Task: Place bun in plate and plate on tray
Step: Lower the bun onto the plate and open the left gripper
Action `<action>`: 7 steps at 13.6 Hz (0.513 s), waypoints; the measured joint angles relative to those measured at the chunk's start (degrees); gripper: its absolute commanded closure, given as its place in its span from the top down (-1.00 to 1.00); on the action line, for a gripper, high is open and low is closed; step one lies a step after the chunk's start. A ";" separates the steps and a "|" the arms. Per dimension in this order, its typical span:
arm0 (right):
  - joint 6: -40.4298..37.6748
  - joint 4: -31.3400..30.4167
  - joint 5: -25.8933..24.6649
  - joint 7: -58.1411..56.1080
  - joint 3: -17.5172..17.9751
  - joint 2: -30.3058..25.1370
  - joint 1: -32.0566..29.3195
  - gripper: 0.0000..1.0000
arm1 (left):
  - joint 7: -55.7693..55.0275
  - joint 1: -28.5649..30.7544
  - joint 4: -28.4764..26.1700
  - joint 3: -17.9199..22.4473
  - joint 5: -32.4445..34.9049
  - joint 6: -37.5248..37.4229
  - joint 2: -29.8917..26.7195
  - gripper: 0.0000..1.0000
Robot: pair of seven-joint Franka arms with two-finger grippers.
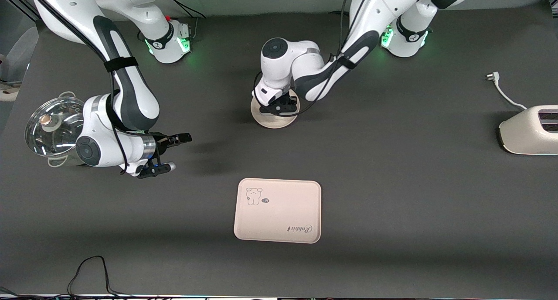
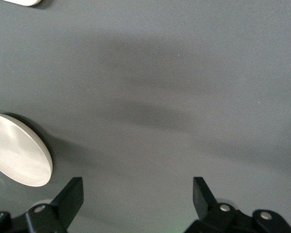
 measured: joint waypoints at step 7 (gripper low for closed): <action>0.29 -0.17 3.91 0.00 -0.50 0.34 -0.20 1.00 | -4.06 -3.93 0.13 1.85 0.74 0.07 1.09 -0.27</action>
